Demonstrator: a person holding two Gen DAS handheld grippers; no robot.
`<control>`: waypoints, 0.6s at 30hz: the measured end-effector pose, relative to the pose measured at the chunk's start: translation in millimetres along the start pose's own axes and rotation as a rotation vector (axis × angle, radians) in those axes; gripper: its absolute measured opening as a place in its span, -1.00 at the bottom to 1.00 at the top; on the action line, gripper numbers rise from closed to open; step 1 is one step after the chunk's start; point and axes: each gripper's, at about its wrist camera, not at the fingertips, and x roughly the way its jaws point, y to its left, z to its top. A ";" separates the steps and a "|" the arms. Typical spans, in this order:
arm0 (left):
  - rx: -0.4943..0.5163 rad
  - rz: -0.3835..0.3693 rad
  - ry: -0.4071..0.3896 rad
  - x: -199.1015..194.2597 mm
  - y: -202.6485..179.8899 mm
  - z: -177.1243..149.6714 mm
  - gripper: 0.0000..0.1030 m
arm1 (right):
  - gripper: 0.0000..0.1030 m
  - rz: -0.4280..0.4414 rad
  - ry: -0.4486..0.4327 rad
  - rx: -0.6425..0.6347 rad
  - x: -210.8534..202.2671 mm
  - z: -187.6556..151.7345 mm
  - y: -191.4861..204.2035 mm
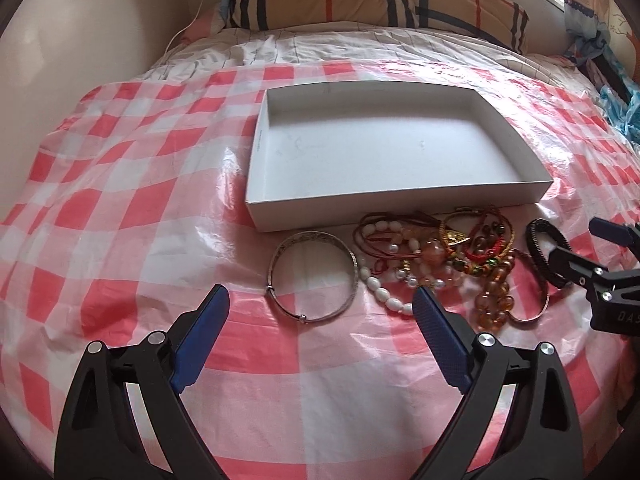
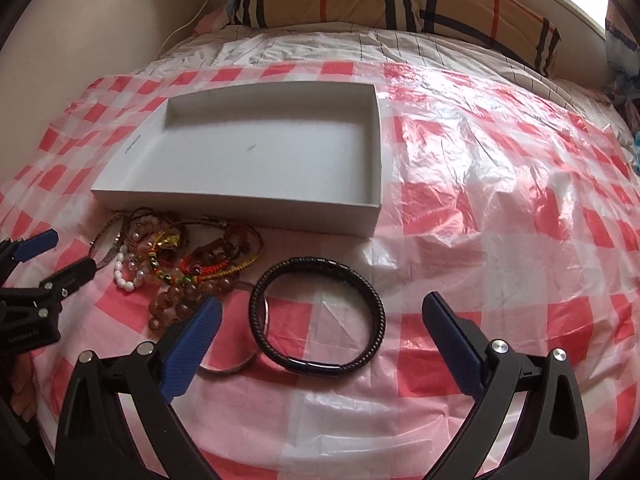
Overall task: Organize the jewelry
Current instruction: 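Move both tools toward the jewelry pile beside the white box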
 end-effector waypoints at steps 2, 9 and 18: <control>-0.019 -0.002 0.010 2.6 8.2 1.9 0.73 | 0.87 0.018 0.016 0.003 5.1 -2.1 -1.4; -0.011 -0.049 0.015 6.3 10.2 1.4 0.34 | 0.53 0.051 0.041 -0.050 12.4 -6.5 11.6; 0.113 -0.023 0.068 18.8 -11.9 -10.0 -0.70 | -0.40 0.123 0.063 -0.018 13.0 -11.3 7.0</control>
